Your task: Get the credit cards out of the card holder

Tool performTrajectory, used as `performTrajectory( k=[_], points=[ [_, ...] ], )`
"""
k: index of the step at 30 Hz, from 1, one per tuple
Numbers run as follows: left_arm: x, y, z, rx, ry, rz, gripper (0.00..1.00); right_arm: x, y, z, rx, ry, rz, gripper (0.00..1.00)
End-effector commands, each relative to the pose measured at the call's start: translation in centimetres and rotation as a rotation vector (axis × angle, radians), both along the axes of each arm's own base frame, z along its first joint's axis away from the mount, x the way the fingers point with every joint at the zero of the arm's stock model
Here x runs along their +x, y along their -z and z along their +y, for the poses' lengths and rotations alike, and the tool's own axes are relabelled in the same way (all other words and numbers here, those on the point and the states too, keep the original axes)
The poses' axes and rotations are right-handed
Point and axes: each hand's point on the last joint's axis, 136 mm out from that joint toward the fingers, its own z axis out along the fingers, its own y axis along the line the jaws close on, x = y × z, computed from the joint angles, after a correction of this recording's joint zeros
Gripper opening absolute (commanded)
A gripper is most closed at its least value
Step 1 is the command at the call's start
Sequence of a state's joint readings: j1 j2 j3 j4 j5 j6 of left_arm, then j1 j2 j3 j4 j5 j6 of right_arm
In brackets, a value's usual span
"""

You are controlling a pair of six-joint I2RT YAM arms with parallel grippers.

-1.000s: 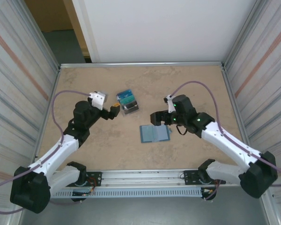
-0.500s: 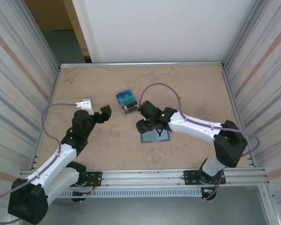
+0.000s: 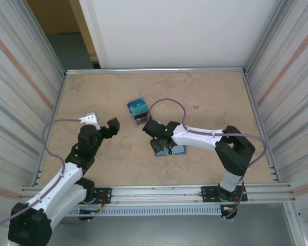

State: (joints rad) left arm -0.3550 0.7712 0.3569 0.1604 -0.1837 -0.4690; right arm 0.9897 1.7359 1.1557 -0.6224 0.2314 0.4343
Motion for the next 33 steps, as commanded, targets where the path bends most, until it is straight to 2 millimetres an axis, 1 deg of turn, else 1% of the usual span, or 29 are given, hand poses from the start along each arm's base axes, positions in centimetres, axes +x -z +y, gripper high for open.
performTrajectory(
  k=[1,13,25,33],
  points=[
    [0.0,0.3,-0.2,0.003,0.012,0.001,0.99,-0.1,0.7,-0.1,-0.027,0.029,-0.002,0.54],
    [0.1,1.4,-0.4,0.017,0.019,0.044,0.99,-0.7,2.1,0.1,-0.003,0.045,0.032,0.55],
    [0.3,1.3,-0.8,0.015,0.037,0.05,0.99,-1.2,3.8,-0.8,-0.028,0.064,0.061,0.52],
    [0.3,1.1,-1.2,0.014,0.057,0.052,0.99,-1.5,4.4,-1.1,0.046,0.091,0.11,0.53]
  ],
)
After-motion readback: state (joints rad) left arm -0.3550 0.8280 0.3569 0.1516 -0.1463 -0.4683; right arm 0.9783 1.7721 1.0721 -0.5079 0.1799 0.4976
